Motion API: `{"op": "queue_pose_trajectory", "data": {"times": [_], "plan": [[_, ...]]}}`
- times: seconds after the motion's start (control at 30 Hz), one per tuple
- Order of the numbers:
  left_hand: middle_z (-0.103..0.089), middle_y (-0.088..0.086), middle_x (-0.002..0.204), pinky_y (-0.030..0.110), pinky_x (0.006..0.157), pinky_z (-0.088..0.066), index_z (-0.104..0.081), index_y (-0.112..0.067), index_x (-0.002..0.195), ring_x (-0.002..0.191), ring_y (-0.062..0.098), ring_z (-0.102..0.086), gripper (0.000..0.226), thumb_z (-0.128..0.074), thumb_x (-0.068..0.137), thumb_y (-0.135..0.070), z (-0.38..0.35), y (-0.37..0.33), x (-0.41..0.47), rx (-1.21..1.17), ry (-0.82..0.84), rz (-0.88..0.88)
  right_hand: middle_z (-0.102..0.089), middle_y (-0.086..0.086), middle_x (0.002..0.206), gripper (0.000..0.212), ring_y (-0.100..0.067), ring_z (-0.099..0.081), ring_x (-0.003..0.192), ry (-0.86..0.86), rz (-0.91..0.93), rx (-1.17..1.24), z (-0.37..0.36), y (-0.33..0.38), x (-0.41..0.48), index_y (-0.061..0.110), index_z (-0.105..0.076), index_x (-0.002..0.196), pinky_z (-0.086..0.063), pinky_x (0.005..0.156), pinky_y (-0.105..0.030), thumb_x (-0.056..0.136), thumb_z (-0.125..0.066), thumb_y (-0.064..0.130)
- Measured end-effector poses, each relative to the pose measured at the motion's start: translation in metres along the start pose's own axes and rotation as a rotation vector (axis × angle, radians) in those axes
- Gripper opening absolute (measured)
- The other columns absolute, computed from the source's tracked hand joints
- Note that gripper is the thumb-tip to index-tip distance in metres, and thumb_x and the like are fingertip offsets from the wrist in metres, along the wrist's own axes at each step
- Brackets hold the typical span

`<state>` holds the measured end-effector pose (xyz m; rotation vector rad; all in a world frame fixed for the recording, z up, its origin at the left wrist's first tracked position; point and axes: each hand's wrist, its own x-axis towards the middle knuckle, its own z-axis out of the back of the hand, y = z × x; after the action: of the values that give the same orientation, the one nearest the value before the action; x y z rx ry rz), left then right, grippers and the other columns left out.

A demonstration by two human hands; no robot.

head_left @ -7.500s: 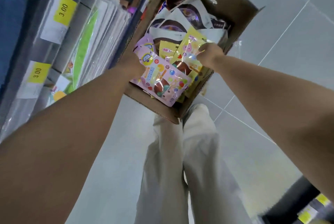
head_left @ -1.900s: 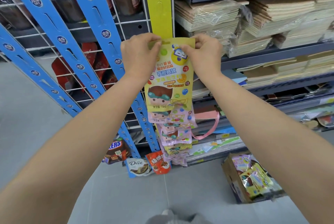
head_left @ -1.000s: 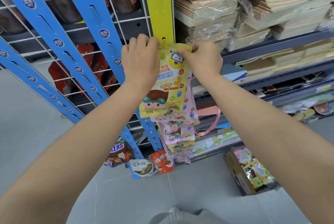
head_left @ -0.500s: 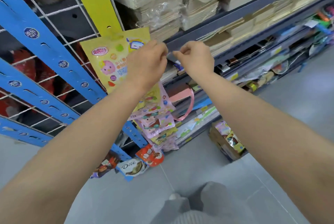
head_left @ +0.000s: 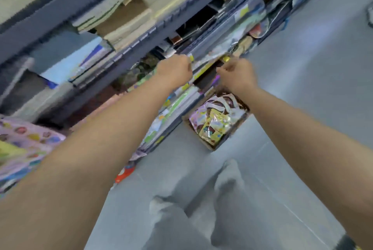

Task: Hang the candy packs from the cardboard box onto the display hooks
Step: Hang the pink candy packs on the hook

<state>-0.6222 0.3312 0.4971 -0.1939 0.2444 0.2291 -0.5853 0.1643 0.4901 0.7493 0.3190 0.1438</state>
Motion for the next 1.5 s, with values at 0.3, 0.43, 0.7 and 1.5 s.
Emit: {"op": "queue_pose_trajectory", "data": {"times": [0.3, 0.43, 0.7, 1.5], "plan": [[-0.064, 0.01, 0.111, 0.034, 0.073, -0.043, -0.065, -0.014, 0.104, 0.102, 0.033, -0.06, 0.024, -0.05, 0.085, -0.017, -0.106, -0.099, 0.135, -0.035, 0.243, 0.019, -0.067, -0.007, 0.096, 0.017, -0.027, -0.061, 0.092, 0.086, -0.256, -0.097, 0.02, -0.152, 0.119, 0.016, -0.066, 0.088, -0.042, 0.071, -0.028, 0.086, -0.054, 0.028], [-0.064, 0.007, 0.105, 0.031, 0.067, -0.04, -0.063, -0.013, 0.101, 0.094, 0.03, -0.06, 0.022, -0.046, 0.087, -0.013, -0.175, -0.101, 0.177, 0.003, 0.357, -0.022, -0.065, -0.008, 0.091, 0.015, -0.028, -0.059, 0.087, 0.17, -0.31, -0.14, -0.024, -0.214, 0.156, 0.016, -0.065, 0.083, -0.042, 0.069, -0.027, 0.087, -0.052, 0.024], [-0.056, 0.017, 0.123, 0.039, 0.084, -0.045, -0.051, -0.008, 0.125, 0.111, 0.036, -0.055, 0.035, -0.052, 0.091, -0.017, -0.356, -0.055, 0.245, 0.038, 0.524, 0.05, -0.066, -0.016, 0.097, 0.017, -0.032, -0.061, 0.099, 0.475, -0.345, -0.237, -0.166, -0.346, 0.223, 0.003, -0.063, 0.081, -0.048, 0.08, -0.031, 0.088, -0.051, 0.013], [-0.043, 0.015, 0.137, 0.045, 0.098, -0.044, -0.026, -0.022, 0.14, 0.119, 0.037, -0.048, 0.067, -0.056, 0.083, -0.008, -0.608, 0.048, 0.321, -0.123, 0.568, 0.345, -0.059, -0.012, 0.101, 0.035, -0.025, -0.058, 0.089, 0.712, -0.491, -0.19, -0.367, -0.497, 0.302, 0.005, -0.05, 0.115, -0.051, 0.071, -0.032, 0.085, -0.063, 0.019]]}}
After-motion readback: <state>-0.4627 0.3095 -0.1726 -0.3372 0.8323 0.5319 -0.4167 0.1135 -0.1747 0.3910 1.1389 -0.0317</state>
